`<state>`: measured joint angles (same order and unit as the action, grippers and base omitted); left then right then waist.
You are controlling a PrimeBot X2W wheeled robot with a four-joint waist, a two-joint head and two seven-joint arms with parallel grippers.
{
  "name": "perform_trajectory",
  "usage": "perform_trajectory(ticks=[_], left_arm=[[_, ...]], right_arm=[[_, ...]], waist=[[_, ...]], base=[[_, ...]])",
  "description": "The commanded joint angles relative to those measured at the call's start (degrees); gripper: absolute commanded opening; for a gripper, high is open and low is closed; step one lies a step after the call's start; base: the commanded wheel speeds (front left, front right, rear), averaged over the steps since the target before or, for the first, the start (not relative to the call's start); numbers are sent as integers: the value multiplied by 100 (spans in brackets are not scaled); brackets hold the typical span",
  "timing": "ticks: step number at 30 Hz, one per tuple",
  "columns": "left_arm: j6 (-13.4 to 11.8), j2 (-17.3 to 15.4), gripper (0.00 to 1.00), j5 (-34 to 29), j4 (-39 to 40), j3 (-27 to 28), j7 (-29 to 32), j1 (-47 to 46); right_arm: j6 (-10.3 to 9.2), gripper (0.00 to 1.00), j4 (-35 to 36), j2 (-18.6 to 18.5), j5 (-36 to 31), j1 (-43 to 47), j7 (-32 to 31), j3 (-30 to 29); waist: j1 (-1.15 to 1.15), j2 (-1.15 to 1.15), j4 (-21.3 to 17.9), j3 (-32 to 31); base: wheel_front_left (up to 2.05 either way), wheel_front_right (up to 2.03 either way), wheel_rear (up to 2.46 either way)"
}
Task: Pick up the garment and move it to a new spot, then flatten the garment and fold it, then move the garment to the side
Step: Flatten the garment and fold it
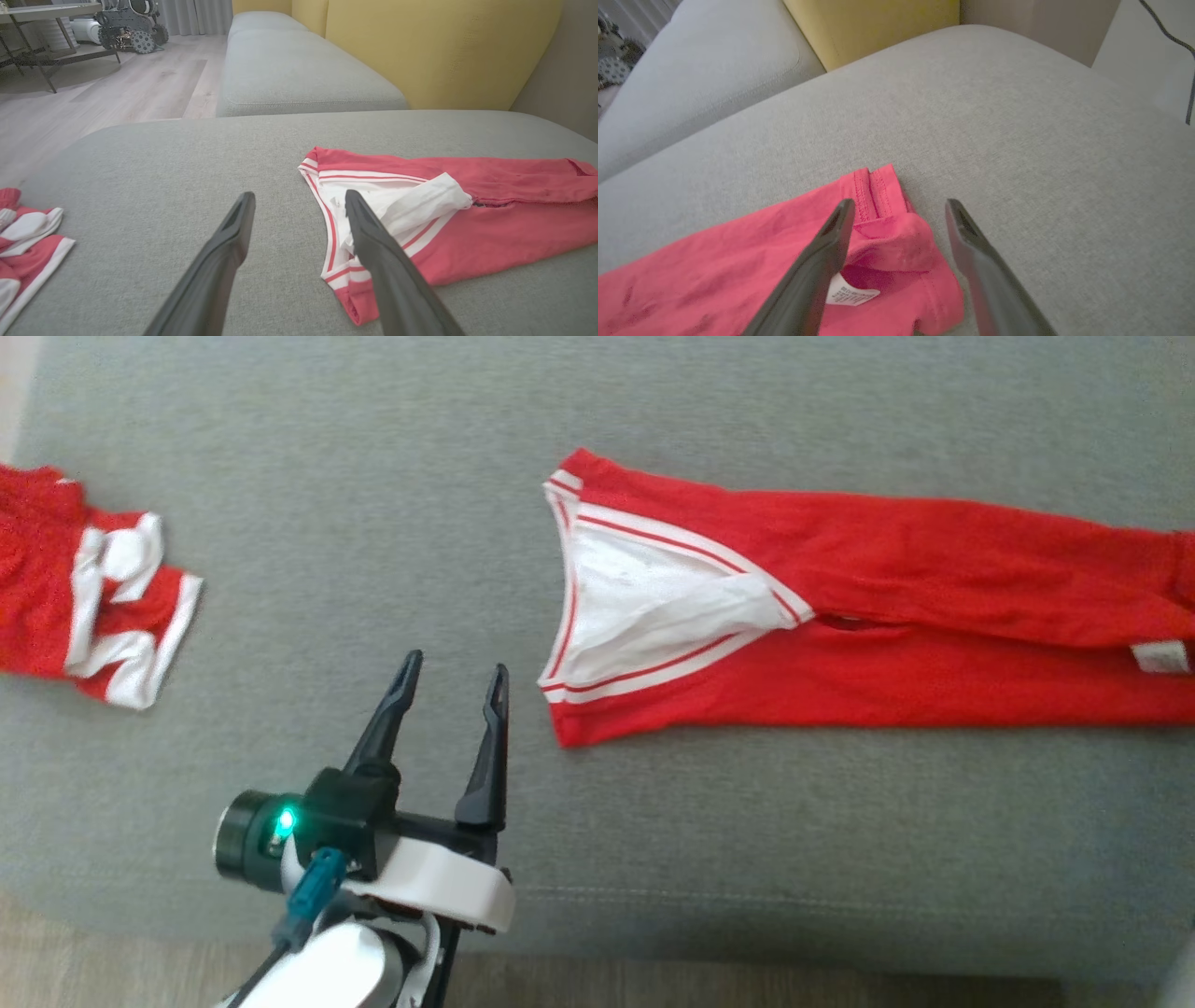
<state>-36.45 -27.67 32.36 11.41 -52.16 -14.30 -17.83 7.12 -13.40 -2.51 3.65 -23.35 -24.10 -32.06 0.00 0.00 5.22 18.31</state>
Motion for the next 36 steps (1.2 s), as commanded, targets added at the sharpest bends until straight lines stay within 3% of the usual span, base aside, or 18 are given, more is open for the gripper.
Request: perform_trajectory(ticks=[1, 6, 13, 23, 24, 25, 26, 27, 28, 36], left_arm=[[22, -65, 100, -59, 162, 270, -69, -99], [296, 191, 100, -252, 92, 494, -69, 84], [658, 422, 100, -484, 7, 742, -69, 243], [1028, 568, 100, -771, -88, 947, -70, 240], [1050, 576, 100, -789, -99, 965, -70, 227], [1070, 580, 100, -803, -109, 983, -70, 218], [1086, 585, 100, -813, -117, 1001, -70, 210], [1102, 589, 100, -821, -122, 1017, -70, 201], [1117, 592, 100, -828, -131, 1034, -70, 193], [1168, 582, 100, -821, -224, 1121, -70, 291]], right_arm=[[36, 100, 163, -38, -131, -83, -49, 80], [36, 100, -22, -37, -891, -123, -435, -265], [36, 100, -95, -37, -1347, -180, -657, -700], [36, 99, -202, -48, -1239, -429, -742, -723], [36, 82, -214, -46, -1228, -448, -769, -711], [36, 55, -220, -45, -1217, -464, -787, -690], [36, 36, -253, -44, -1178, -483, -795, -677], [36, 12, -285, -43, -1151, -495, -792, -666], [36, 0, -305, -42, -1143, -490, -799, -647], [36, 0, -222, -39, -1086, -405, -639, -654]], waist=[[0, 0, 146, -43], [0, 0, 408, -23], [0, 0, 559, 95], [0, 0, 394, 375], [0, 0, 375, 385], [0, 0, 354, 393], [0, 0, 337, 403], [0, 0, 323, 410], [0, 0, 307, 408], [0, 0, 145, 102]], base=[[0, 0, 0], [0, 0, 0], [0, 0, 0], [0, 0, 0], [0, 0, 0], [0, 0, 0], [0, 0, 0], [0, 0, 0], [0, 0, 0], [0, 0, 0]])
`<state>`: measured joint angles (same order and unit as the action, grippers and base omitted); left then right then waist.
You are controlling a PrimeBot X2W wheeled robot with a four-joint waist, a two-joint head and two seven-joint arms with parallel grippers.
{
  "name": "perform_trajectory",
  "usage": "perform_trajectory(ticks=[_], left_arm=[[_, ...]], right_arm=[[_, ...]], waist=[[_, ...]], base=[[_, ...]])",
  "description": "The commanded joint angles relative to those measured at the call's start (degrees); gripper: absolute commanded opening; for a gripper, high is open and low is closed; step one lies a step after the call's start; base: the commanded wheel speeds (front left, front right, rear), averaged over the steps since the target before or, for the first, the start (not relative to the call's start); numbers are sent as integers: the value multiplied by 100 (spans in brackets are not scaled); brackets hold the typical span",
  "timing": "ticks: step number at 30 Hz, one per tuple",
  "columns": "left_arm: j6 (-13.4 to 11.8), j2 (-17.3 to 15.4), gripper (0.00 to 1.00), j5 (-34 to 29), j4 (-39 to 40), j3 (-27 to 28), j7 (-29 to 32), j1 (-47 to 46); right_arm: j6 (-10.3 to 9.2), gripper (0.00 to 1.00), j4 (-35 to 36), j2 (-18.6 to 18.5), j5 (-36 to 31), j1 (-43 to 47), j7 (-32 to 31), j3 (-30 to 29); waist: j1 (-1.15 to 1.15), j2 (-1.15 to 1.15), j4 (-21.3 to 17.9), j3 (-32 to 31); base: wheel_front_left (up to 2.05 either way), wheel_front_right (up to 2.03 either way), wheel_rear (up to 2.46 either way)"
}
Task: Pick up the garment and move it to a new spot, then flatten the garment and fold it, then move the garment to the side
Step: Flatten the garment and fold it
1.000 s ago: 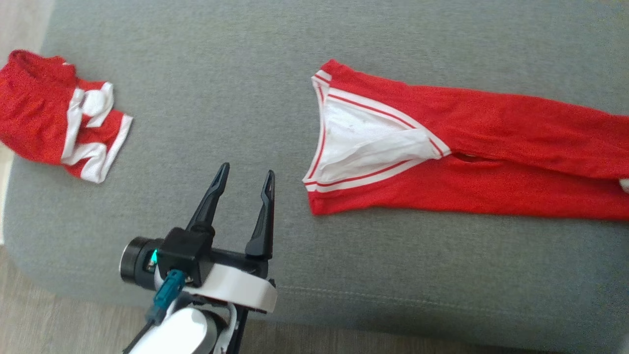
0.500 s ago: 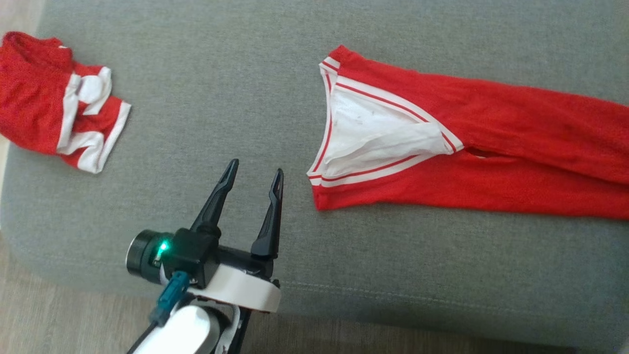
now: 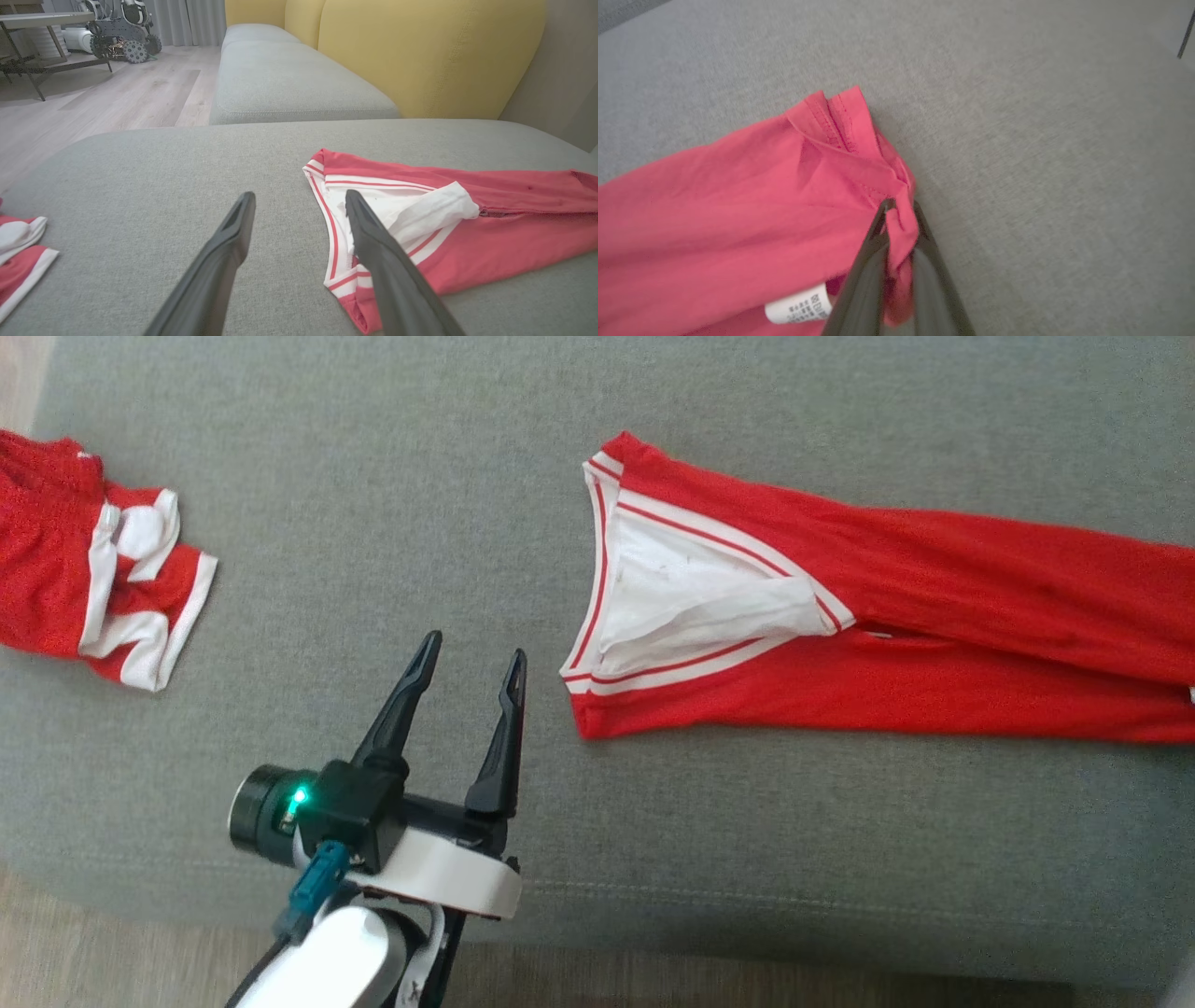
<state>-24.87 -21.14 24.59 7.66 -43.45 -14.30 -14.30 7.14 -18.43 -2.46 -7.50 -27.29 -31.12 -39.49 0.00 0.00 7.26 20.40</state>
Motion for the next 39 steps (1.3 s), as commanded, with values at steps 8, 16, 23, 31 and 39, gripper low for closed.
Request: perform_trajectory(ticks=[8, 16, 23, 31, 39], left_arm=[[-51, -89, 100, -5, 173, 316, -70, 153], [-74, -92, 100, 52, 178, 311, -70, 287], [-109, -97, 100, 104, 170, 277, -53, 399], [-122, -79, 100, 115, 186, 221, -27, 425], [-99, -3, 100, 154, 159, 186, -27, 423]], right_arm=[[35, 0, 788, -67, -18, 51, 150, 364], [35, 0, 1704, -54, 250, -9, 59, 1337], [35, 0, 2194, -44, 836, 128, -154, 2627], [35, 0, 1619, -43, 1469, 156, 147, 3869], [35, 0, 497, -43, 1744, 25, 411, 4586]], waist=[[0, 0, -268, -488], [0, 0, -244, -865], [0, 0, 89, -1113], [0, 0, 602, -1182], [0, 0, 1173, -1040]], base=[[0, 0, 0], [0, 0, 0], [0, 0, 0], [0, 0, 0], [0, 0, 0]])
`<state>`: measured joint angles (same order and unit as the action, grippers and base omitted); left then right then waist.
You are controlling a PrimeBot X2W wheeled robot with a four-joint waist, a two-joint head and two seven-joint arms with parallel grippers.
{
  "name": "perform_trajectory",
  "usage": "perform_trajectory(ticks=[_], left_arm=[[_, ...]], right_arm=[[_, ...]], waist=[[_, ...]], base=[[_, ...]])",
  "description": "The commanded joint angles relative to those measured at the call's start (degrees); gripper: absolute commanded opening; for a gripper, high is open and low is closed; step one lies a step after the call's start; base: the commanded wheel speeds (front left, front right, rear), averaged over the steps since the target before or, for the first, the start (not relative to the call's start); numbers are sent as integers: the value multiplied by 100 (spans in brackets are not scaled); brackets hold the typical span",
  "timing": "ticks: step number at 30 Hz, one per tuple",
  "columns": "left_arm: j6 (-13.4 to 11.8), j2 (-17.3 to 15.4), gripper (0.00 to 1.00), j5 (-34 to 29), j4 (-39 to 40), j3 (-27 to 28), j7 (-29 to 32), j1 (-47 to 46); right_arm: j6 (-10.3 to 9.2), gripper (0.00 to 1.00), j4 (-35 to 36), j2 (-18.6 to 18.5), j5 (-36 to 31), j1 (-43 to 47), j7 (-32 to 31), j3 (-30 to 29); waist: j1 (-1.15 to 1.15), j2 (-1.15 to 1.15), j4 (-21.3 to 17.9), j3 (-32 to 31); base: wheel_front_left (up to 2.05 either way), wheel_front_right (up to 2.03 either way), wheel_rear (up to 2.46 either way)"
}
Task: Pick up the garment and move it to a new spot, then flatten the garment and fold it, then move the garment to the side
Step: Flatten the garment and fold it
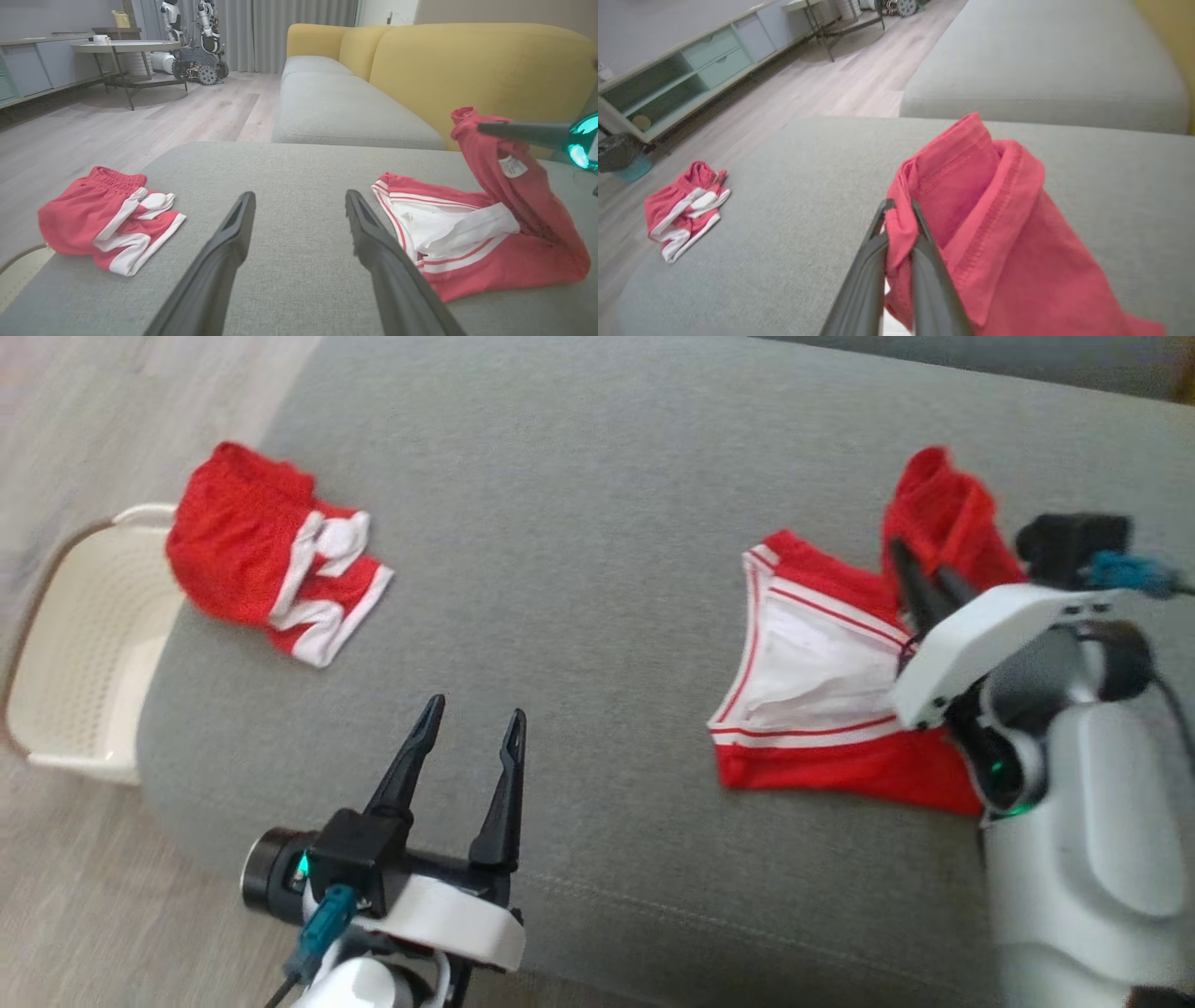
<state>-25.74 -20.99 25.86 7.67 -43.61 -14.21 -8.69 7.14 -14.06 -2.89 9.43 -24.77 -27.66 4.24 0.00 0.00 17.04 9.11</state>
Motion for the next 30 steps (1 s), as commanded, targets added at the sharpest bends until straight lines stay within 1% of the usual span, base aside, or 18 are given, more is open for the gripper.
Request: perform_trajectory(ticks=[1, 8, 15, 16, 17, 18, 19, 22, 25, 30], left_arm=[[-5, 0, 100, 34, 149, 201, -38, -138], [75, 140, 100, 63, 63, 220, -59, -147], [159, 221, 100, 50, -20, 260, -69, -162], [163, 225, 100, 46, -29, 279, -71, -155], [162, 229, 100, 39, -36, 298, -72, -149], [159, 236, 100, 30, -37, 315, -73, -141], [164, 243, 100, 19, -39, 324, -74, -135], [169, 255, 100, -16, -38, 347, -75, -108], [147, 240, 100, -41, -10, 411, -76, -61], [163, 215, 100, -127, 77, 491, -77, -28]], right_arm=[[35, 0, -97, 1, 38, -251, 72, 277], [35, 0, -994, 1, 84, -378, 303, 689], [35, 0, -1480, 1, 304, -415, 464, 1037], [35, 9, -1521, 1, 324, -417, 473, 1092], [35, 33, -1546, 1, 354, -420, 494, 1143], [35, 75, -1553, 1, 376, -426, 532, 1178], [35, 100, -1535, 1, 361, -435, 606, 1179], [35, 100, -1313, 1, 315, -412, 890, 1100], [35, 100, -852, 1, 188, -278, 1160, 903], [35, 100, 53, 2, -292, 179, 1474, 270]], waist=[[0, 0, 256, 118], [0, 0, 563, 283], [0, 0, 644, 338], [0, 0, 633, 336], [0, 0, 613, 335], [0, 0, 586, 332], [0, 0, 557, 325], [0, 0, 455, 292], [0, 0, 314, 274], [0, 0, 112, 271]], base=[[0, 0, 0], [0, 0, 0], [0, 0, 0], [0, 0, 0], [0, 0, 0], [0, 0, 0], [0, 0, 0], [0, 0, 0], [0, 0, 0], [0, 0, 0]])
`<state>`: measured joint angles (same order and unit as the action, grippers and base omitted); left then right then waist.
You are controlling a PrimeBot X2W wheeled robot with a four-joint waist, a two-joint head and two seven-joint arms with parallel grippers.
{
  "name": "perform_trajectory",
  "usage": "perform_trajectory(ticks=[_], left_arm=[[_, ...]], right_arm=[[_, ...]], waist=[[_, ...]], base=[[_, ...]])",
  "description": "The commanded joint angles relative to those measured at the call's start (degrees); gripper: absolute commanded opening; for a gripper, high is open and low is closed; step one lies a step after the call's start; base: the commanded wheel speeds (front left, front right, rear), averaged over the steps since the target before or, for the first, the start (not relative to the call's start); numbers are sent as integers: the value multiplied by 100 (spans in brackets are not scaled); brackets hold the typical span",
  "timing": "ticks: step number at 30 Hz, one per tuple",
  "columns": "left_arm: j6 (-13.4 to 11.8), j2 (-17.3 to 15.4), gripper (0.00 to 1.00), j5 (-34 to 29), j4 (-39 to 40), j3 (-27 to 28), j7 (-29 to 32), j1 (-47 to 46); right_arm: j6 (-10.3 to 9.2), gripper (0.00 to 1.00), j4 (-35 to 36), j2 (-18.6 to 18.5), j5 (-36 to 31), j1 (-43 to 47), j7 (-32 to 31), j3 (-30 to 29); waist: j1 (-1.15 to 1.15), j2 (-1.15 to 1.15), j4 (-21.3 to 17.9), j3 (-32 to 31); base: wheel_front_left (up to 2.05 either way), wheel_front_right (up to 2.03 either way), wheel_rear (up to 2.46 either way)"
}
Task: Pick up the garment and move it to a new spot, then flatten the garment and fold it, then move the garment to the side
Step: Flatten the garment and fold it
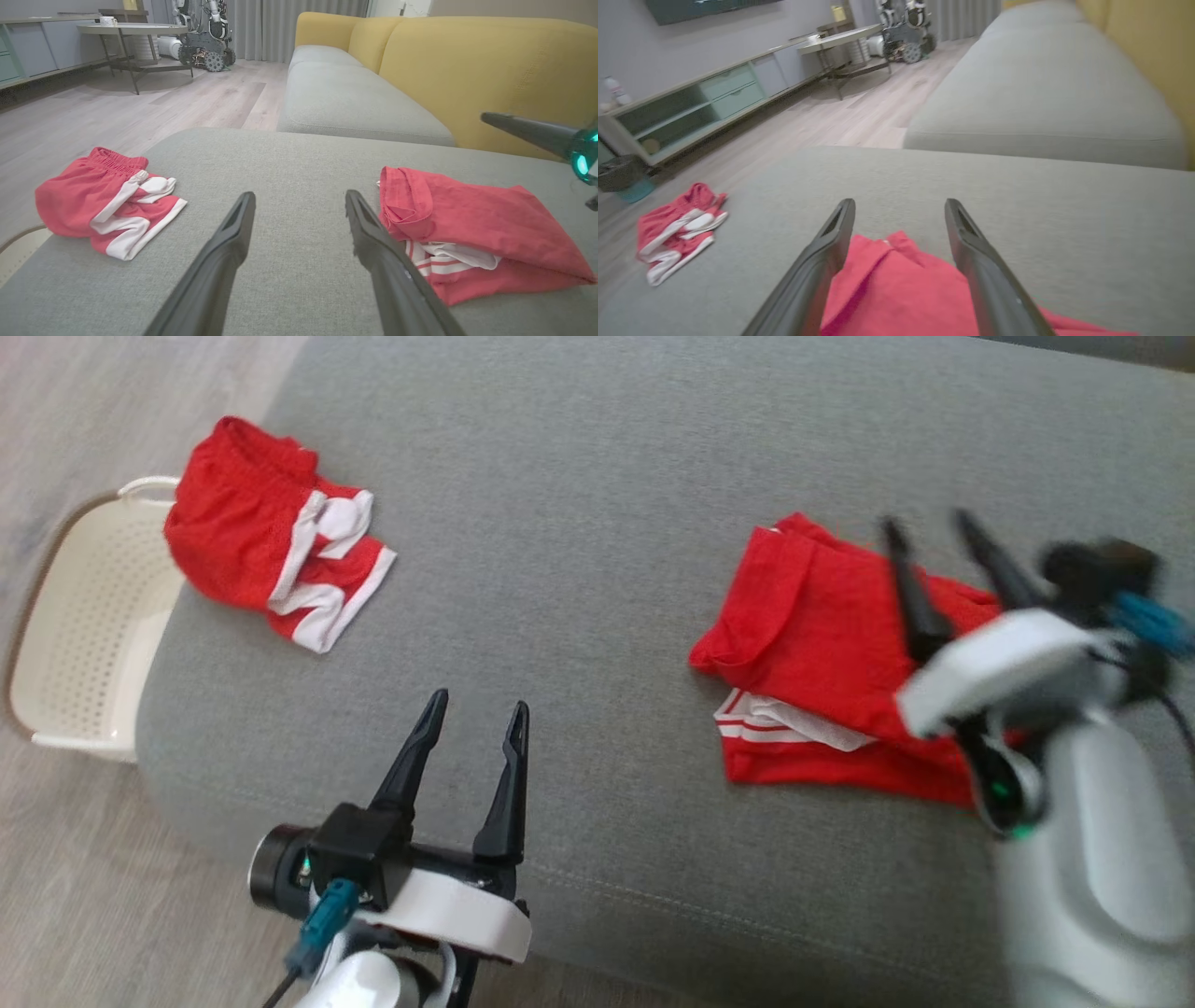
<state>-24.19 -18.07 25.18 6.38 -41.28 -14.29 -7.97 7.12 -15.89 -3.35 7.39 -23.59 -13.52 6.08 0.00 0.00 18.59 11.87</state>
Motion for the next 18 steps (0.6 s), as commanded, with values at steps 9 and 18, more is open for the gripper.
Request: perform_trajectory(ticks=[9, 18], left_arm=[[129, 13, 100, -162, 228, 284, -70, -118], [281, 70, 100, -187, 106, 175, -70, -188]], right_arm=[[36, 0, 313, 47, -381, 794, 556, -119], [36, 0, -1838, 47, -406, -328, 773, -127]], waist=[[0, 0, -29, 24], [0, 0, 418, 122]], base=[[0, 0, 0], [0, 0, 0]])
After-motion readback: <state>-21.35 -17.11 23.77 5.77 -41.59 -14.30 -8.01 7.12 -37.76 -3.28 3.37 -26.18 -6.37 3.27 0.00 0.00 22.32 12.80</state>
